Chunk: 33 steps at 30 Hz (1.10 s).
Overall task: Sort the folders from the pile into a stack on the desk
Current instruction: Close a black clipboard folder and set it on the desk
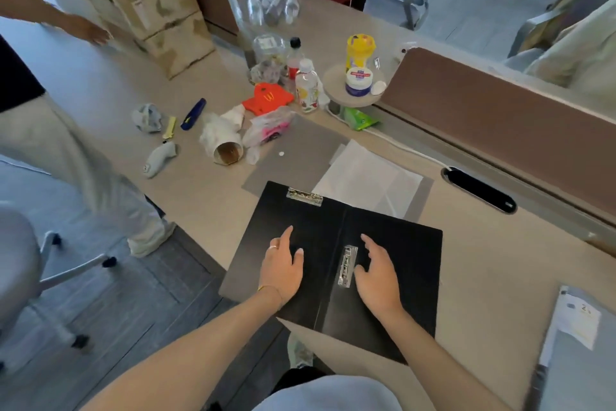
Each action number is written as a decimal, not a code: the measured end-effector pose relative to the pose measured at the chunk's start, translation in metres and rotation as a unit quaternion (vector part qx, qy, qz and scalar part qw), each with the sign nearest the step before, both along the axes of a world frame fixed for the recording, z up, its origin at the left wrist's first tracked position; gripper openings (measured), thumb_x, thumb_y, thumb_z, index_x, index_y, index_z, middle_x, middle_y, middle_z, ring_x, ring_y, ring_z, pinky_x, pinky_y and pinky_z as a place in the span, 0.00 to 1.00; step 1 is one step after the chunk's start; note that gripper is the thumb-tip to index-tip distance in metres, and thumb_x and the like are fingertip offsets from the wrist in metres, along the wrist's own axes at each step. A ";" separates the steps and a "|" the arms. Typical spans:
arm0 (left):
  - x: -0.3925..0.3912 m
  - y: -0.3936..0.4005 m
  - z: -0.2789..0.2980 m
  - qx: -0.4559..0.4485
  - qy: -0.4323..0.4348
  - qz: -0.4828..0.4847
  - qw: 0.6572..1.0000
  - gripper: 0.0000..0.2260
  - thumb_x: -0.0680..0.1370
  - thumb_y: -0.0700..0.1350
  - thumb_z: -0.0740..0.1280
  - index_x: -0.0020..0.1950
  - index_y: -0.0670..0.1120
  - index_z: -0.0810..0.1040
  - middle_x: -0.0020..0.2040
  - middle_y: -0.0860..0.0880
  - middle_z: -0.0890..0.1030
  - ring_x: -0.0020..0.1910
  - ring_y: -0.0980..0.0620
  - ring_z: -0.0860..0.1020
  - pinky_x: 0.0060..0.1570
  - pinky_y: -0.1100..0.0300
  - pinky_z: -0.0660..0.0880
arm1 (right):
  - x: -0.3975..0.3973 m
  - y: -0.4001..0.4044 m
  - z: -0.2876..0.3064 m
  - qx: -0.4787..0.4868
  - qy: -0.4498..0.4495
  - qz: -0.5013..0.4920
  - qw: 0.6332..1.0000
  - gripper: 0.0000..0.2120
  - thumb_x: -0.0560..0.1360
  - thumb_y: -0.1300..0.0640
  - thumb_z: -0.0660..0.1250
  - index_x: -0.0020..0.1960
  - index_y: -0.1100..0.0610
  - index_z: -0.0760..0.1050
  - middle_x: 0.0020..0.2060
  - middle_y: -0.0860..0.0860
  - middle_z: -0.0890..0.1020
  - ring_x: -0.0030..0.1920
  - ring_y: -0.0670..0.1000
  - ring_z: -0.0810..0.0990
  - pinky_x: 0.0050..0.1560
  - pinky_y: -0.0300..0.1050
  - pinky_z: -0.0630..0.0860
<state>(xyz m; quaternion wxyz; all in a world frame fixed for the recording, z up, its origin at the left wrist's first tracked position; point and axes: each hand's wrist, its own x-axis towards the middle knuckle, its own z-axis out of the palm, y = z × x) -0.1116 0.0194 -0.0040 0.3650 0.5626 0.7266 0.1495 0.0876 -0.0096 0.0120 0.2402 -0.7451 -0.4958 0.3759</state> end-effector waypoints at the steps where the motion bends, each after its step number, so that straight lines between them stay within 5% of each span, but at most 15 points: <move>1: -0.011 0.004 -0.002 -0.010 0.000 0.003 1.000 0.26 0.83 0.52 0.59 0.80 0.57 0.56 0.73 0.46 0.69 0.65 0.47 0.76 0.67 0.50 0.74 | -0.009 0.005 -0.002 -0.008 -0.003 0.006 1.000 0.31 0.78 0.62 0.67 0.77 0.47 0.63 0.72 0.50 0.71 0.72 0.52 0.70 0.70 0.49 0.71; 8: -0.064 0.025 -0.016 -0.050 0.035 0.002 0.998 0.26 0.82 0.52 0.59 0.80 0.54 0.57 0.73 0.44 0.68 0.68 0.43 0.73 0.69 0.48 0.72 | -0.047 0.026 -0.026 -0.085 -0.030 0.065 0.994 0.31 0.76 0.64 0.65 0.77 0.50 0.64 0.72 0.52 0.70 0.71 0.54 0.70 0.70 0.50 0.70; 14: -0.085 0.038 -0.034 -0.072 0.085 0.010 0.994 0.28 0.80 0.53 0.61 0.79 0.50 0.61 0.75 0.42 0.68 0.71 0.39 0.69 0.71 0.43 0.67 | -0.059 0.025 -0.041 -0.152 -0.079 0.103 0.980 0.32 0.76 0.60 0.64 0.78 0.47 0.60 0.79 0.54 0.58 0.80 0.56 0.51 0.74 0.54 0.61; 18: -0.085 0.043 -0.028 -0.076 0.052 0.031 0.995 0.27 0.81 0.50 0.61 0.80 0.49 0.59 0.75 0.43 0.67 0.72 0.41 0.69 0.71 0.45 0.69 | -0.062 0.023 -0.044 -0.167 -0.094 0.120 0.974 0.31 0.77 0.58 0.64 0.78 0.48 0.61 0.80 0.53 0.57 0.80 0.55 0.47 0.75 0.54 0.61; 28: -0.081 0.028 0.026 -0.028 -0.017 0.035 0.999 0.25 0.83 0.48 0.61 0.79 0.55 0.59 0.75 0.47 0.68 0.70 0.45 0.72 0.70 0.47 0.72 | -0.061 0.029 -0.035 -0.170 -0.023 0.066 0.983 0.28 0.75 0.61 0.67 0.74 0.52 0.69 0.77 0.57 0.63 0.78 0.57 0.56 0.75 0.51 0.58; 33: -0.070 0.017 0.068 0.031 -0.034 0.041 0.998 0.26 0.82 0.41 0.63 0.79 0.55 0.62 0.73 0.51 0.73 0.71 0.48 0.73 0.71 0.47 0.71 | -0.052 0.030 -0.026 -0.154 0.031 0.057 0.986 0.27 0.71 0.58 0.69 0.71 0.52 0.74 0.71 0.56 0.74 0.73 0.55 0.68 0.74 0.52 0.65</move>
